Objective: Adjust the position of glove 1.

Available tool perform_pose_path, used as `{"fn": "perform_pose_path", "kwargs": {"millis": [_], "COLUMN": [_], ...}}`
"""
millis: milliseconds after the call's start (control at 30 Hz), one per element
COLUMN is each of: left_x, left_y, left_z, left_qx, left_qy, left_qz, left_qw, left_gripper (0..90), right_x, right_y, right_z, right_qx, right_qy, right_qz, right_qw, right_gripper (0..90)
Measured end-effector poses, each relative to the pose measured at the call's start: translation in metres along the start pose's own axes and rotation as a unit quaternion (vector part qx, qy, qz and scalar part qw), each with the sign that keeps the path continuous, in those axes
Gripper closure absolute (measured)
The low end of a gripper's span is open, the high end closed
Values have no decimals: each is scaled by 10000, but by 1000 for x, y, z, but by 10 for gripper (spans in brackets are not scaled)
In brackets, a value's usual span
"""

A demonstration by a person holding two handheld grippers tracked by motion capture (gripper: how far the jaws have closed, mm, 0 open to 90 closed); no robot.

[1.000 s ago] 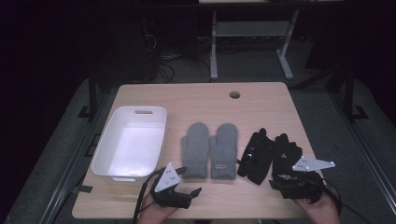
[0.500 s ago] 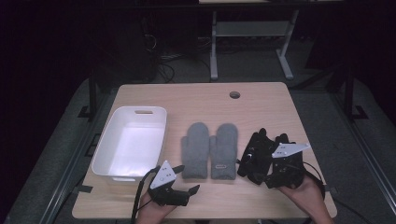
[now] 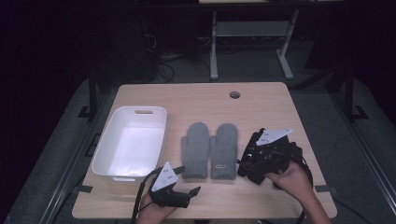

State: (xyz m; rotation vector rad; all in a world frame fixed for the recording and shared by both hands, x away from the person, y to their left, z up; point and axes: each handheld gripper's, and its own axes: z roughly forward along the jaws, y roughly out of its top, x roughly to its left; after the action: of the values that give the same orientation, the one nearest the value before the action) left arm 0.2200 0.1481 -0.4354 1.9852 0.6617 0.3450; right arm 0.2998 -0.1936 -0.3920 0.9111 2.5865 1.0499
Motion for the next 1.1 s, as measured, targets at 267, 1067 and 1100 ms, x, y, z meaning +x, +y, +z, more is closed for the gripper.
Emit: {"fn": "perform_pose_path", "kwargs": {"millis": [267, 1067, 1100], "left_x": [-1, -2, -1], "left_y": [0, 1, 1], "left_z": [1, 0, 0], "left_qx": [23, -23, -30], "left_qy": [33, 30, 28], "left_qz": [32, 10, 4], "left_qw": [10000, 10000, 10000], "left_gripper": [167, 168, 168], "right_x": [-3, -12, -12], "right_y": [20, 54, 53], "right_z": [18, 101, 105], "right_qx": [141, 1107, 1248], "right_qy": [119, 219, 183], "right_qz": [-150, -613, -648], "right_qw": [9997, 9917, 9899], "right_gripper": [201, 361, 373]}}
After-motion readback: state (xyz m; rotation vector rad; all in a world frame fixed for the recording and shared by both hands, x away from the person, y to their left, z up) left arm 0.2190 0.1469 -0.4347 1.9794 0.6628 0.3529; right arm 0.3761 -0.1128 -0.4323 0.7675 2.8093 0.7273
